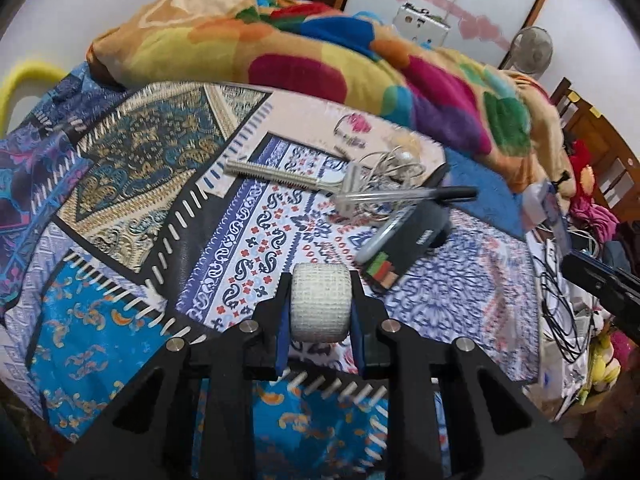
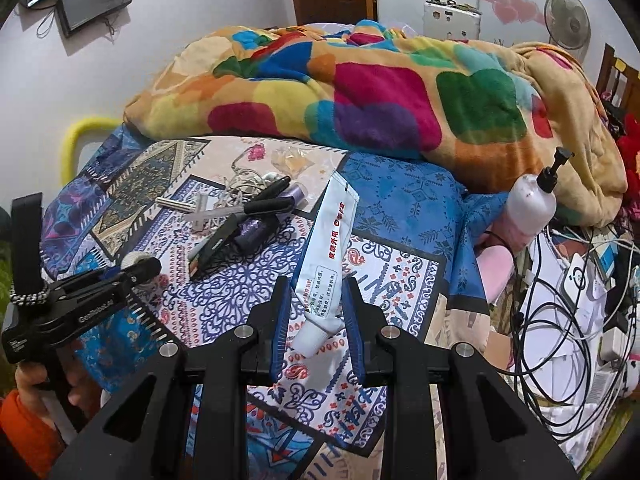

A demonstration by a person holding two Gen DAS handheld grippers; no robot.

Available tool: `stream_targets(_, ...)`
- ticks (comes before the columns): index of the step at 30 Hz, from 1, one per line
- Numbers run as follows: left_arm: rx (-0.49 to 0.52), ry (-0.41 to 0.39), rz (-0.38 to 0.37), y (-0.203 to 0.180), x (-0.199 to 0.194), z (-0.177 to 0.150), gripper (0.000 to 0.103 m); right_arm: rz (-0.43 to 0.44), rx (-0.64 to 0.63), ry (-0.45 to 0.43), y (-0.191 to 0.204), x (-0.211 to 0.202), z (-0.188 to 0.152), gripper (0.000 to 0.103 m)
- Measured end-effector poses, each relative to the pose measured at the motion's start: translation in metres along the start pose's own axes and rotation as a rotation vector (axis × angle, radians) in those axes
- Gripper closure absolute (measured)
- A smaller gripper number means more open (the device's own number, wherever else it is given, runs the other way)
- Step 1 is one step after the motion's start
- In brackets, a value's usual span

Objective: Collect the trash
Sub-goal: 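Carry the tape roll and white tube with both tools toward the white bin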

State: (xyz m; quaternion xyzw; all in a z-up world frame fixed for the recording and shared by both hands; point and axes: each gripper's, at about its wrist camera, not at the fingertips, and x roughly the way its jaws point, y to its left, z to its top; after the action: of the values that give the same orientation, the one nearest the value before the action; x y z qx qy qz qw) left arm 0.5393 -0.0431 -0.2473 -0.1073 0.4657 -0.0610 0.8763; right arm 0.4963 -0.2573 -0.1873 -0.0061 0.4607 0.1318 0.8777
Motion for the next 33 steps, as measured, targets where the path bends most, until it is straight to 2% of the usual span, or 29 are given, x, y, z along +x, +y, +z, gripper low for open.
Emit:
stream_targets(6,0.037,-0.037,0.032,-0.005,-0.055,-0.006,0.079,0.020,-0.035,-0.037,0.022,-0.029,0.004,0.079)
stream_targets(12,0.041,-0.089,0.083,0.007,-0.126,-0.022,0.079,0.070,-0.094,-0.093,0.065,-0.075,0.004,0.079)
stream_targets(22,-0.056,-0.186,0.167,0.051,-0.240,-0.075,0.079,0.187,-0.218,-0.148,0.147,-0.138,-0.019,0.079)
stream_targets(33,-0.167,-0.232,0.295,0.110,-0.329,-0.151,0.079,0.329,-0.385,-0.151,0.246,-0.174,-0.069,0.079)
